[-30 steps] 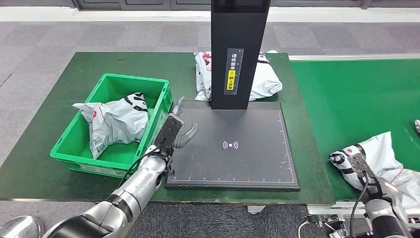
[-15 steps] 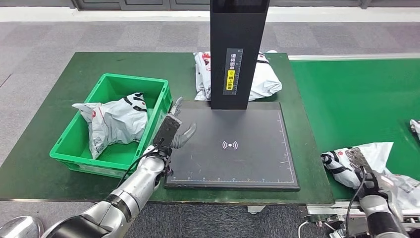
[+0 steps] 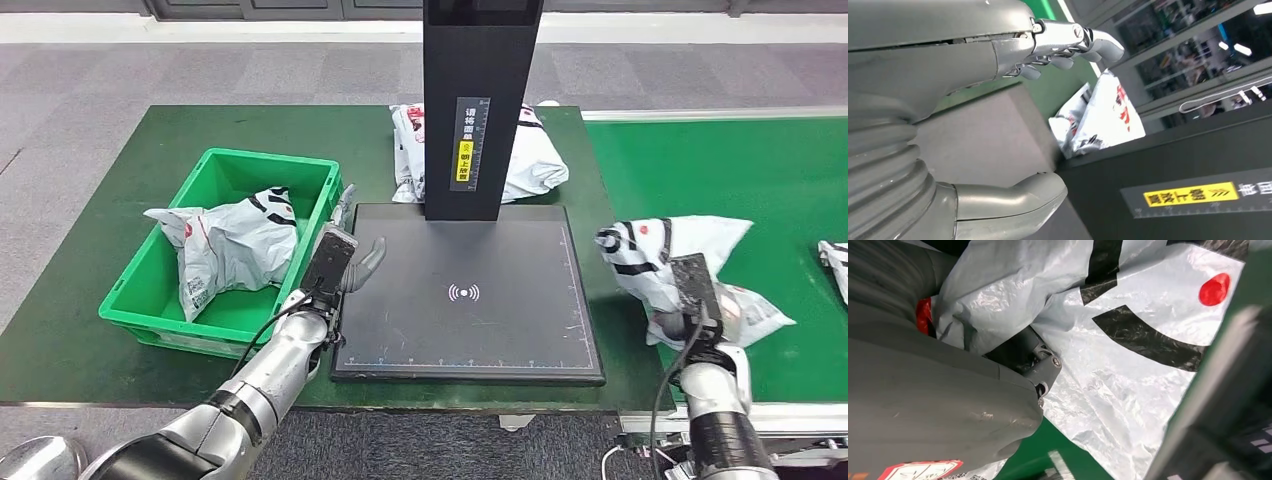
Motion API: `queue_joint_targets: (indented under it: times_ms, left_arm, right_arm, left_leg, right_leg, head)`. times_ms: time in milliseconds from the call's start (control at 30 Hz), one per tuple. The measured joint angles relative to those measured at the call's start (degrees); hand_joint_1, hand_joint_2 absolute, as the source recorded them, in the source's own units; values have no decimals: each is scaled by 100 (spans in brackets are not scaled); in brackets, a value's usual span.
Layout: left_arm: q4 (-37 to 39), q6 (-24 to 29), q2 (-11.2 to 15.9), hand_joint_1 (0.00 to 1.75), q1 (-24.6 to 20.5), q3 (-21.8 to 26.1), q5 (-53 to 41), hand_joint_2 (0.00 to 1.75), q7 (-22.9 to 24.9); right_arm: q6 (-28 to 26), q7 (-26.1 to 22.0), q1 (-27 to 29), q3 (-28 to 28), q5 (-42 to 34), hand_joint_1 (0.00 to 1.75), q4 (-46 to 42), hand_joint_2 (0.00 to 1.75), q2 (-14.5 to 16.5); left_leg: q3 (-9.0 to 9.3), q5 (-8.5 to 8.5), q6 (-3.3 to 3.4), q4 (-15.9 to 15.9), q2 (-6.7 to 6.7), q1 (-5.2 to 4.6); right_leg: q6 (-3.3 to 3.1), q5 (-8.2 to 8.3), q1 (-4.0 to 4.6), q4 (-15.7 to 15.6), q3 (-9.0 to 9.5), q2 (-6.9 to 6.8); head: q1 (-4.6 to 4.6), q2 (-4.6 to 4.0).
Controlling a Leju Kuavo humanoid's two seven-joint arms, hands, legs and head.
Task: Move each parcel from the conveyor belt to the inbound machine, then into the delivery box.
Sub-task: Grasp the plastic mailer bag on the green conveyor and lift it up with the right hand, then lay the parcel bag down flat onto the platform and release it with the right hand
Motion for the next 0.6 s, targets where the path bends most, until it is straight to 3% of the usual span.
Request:
queue_joint_targets:
  times_ms: [267,433,500,567,600]
  left_arm:
    - [-89,227,36,0,-15,2,-135,175,-52]
    - [-82,230,34,0,-43,2,-161,175,-75]
    - [-78,223,34,0,-63,3,-175,175,-78]
    - [-64,222,32,0,-93,3,-186,175,-78]
    - [-56,225,31,0,-107,3,-189,175,-79]
  right_arm:
    - [-101,126,-55,2172,141,175,-988,175,393]
    - [-92,105,-135,2984,95,173,-1055,175,476]
    - [15,163,-165,3197,44,86,-1059,175,508]
    - [165,280,-188,3404,-33,0,-1046,87,545]
    - [242,343,-207,3511,-70,0,-1029,44,559]
  left_leg:
    - [1,7,-11,-2,-5,12]
    - [-2,8,-11,0,-16,12]
    - [-2,8,-11,0,-14,11]
    - [-2,7,-10,1,-13,10]
    - [-2,7,-10,1,-13,10]
  right_leg:
    - [-4,1,11,2,-1,1]
    - [-4,1,10,2,2,-6]
    - [-4,1,9,2,1,-4]
    - [-4,1,9,2,0,-4]
    - [-4,1,9,2,0,-4]
  head:
    - [-2,0]
    - [-1,-1]
    - [-1,-1]
    - [-2,0]
    - [-2,-1]
